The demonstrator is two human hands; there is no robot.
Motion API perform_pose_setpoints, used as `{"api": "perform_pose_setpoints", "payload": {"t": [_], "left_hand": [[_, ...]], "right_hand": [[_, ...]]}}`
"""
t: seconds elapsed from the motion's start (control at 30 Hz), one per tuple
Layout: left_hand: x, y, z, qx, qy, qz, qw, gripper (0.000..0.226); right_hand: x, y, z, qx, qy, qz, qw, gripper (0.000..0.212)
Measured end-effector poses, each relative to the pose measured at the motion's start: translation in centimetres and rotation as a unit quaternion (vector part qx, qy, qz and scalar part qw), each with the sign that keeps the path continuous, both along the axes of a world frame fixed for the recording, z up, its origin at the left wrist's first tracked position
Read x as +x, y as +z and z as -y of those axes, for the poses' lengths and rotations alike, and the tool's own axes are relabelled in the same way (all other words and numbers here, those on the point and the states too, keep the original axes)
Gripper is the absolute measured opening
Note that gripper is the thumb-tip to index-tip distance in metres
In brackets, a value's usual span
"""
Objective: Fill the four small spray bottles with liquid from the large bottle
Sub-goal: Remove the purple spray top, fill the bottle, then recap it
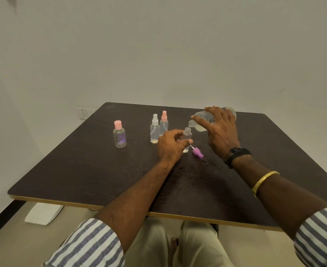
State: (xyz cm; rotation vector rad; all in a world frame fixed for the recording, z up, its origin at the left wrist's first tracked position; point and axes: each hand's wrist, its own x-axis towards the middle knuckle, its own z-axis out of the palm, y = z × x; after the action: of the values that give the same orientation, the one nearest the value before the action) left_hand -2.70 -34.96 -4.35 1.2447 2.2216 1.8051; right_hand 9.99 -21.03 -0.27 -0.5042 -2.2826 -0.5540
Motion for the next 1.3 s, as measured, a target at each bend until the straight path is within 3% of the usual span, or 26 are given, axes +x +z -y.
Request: {"api": "perform_pose_setpoints", "payload": {"t": [1.3], "left_hand": [[-0.06,-0.21,0.07,0.002,0.003,0.001,1.0,0.041]], "right_hand": [[0.01,-0.28,0.1,0.001,0.007,-0.001,1.0,0.077]]}}
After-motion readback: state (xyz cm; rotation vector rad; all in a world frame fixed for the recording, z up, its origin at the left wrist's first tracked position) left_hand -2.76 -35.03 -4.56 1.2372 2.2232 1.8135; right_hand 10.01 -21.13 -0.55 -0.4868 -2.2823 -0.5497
